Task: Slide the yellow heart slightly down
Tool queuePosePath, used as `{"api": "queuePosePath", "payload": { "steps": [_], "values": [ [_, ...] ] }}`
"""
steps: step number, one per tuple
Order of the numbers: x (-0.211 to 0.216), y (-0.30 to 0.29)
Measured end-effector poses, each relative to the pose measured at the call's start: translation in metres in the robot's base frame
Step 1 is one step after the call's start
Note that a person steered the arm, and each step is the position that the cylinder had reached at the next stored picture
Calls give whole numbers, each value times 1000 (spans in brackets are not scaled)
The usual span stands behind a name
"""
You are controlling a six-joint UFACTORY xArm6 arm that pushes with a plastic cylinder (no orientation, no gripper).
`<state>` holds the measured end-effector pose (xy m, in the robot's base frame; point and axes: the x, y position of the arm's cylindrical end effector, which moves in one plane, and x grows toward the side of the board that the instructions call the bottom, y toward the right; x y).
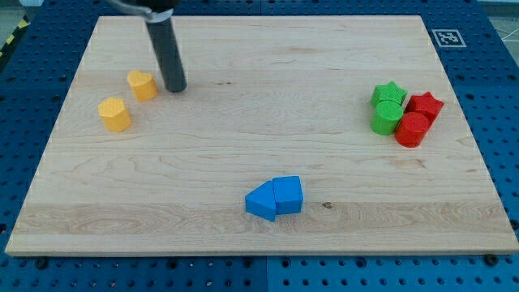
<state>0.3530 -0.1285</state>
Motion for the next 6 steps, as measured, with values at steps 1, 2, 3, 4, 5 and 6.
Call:
{"api": "queuePosePath", "payload": {
  "steps": [1, 2, 3, 4, 5, 6],
  "values": [
    [-23, -12],
    [-16, -40],
    [2, -55],
    [16, -59],
    [17, -65],
    [18, -69]
  ]
}}
